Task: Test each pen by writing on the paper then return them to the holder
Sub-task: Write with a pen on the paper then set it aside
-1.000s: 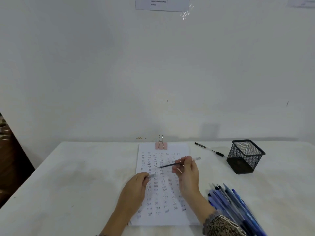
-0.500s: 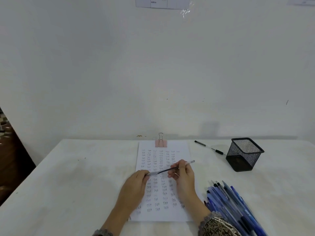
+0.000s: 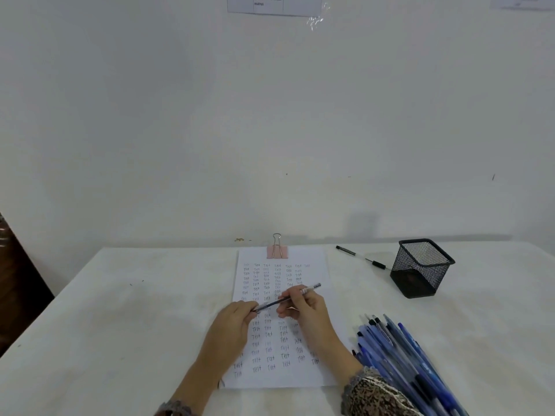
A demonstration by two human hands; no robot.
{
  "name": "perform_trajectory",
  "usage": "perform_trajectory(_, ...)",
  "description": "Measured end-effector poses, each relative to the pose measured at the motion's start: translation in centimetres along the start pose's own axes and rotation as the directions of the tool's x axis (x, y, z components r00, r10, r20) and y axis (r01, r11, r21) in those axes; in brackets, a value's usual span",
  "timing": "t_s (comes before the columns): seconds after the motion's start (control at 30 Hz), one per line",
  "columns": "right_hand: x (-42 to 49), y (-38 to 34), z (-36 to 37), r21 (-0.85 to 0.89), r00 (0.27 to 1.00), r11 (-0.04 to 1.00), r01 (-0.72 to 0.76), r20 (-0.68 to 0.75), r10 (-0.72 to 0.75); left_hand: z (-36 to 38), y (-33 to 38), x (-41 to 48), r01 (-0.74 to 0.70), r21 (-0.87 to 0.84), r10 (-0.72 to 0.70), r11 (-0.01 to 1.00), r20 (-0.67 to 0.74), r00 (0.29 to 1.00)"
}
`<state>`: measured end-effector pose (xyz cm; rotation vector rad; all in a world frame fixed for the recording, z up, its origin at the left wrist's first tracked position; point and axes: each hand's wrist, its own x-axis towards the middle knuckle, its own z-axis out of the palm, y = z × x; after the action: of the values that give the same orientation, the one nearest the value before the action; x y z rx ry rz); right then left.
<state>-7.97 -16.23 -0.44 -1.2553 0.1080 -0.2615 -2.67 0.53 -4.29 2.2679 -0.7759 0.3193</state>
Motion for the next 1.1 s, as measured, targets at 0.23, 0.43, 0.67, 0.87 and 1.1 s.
perform_trajectory(0.23,-0.9,-3.9,-1.9,-0.377,0.984,0.922,-0.088,0.111,0.140,-0.7,0.4,0.2,-0.065,0.217,0.087,0.974,-0.096,0.992)
perform_trajectory(0.43,-2.7,-8.1,-1.5,-0.816,0.958,0.576,0.041,0.196,0.209,-0.8,0.4,0.1,-0.101,0.229,0.121,0.968,-0.074,0.990)
perform_trajectory(0.67,-3.5,-7.2,0.2,-0.974,0.953,0.178,0.142,0.183,0.240,-0.8,0.4,0.1,-0.111,0.191,0.120,0.975,-0.038,0.992)
perform_trajectory(0.87,-7.4,-8.7,-5.7,-0.956,0.975,0.207,-0.208,-0.220,-0.037,-0.6,0.2,0.0,0.068,0.180,-0.067,0.981,-0.014,0.998)
perform_trajectory(1.1,-13.4,-8.3,-11.2,-0.895,0.889,0.033,-0.445,-0.446,-0.103,-0.5,0.4,0.0,0.124,0.181,-0.126,0.976,0.003,0.992)
